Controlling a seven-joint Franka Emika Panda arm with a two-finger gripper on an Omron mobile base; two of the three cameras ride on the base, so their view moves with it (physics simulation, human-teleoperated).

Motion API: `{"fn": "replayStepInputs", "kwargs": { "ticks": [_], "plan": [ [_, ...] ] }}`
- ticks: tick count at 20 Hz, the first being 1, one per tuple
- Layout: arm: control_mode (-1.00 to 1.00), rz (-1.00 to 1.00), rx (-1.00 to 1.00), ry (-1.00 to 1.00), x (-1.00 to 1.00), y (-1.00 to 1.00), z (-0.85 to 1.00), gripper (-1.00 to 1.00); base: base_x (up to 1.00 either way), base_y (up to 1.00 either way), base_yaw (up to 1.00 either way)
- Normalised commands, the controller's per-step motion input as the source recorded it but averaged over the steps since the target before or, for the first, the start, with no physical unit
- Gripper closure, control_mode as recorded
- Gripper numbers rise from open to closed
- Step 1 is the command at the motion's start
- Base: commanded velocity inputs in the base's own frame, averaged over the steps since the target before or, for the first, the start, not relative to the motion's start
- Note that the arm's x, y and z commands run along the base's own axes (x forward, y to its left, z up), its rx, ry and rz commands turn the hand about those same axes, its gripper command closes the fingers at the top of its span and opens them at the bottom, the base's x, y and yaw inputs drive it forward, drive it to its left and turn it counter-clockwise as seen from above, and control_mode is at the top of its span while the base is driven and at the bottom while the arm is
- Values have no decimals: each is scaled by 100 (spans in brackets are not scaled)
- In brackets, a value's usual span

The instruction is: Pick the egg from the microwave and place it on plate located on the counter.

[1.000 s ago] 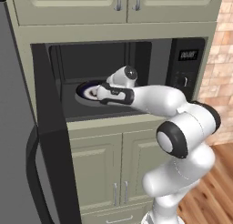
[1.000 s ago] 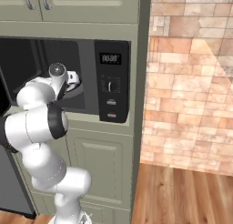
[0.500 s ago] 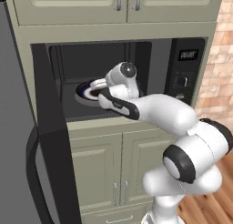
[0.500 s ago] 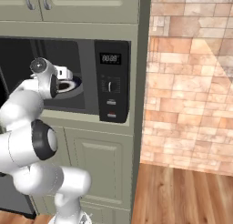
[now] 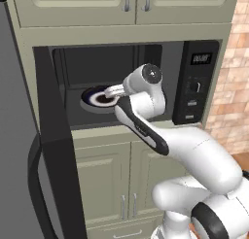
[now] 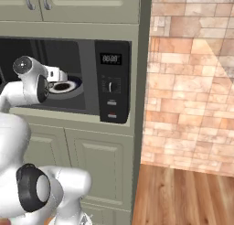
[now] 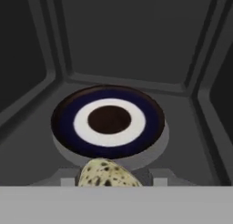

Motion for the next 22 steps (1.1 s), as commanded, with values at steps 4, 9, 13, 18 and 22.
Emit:
{"fn": "replayStepInputs", "kwargs": {
  "ticks": [4, 9, 13, 18, 22],
  "plan": [
    [-100, 0, 0, 2, -100, -52, 17, 100, 0, 0, 0],
    [-100, -1, 0, 13, -100, -36, 2, 100, 0, 0, 0],
    [-100, -5, 0, 14, -100, -17, 3, 100, 0, 0, 0],
    [-100, -1, 0, 8, -91, -37, 1, 100, 0, 0, 0],
    [-100, 0, 0, 5, -56, -50, 18, 100, 0, 0, 0]
  ]
}}
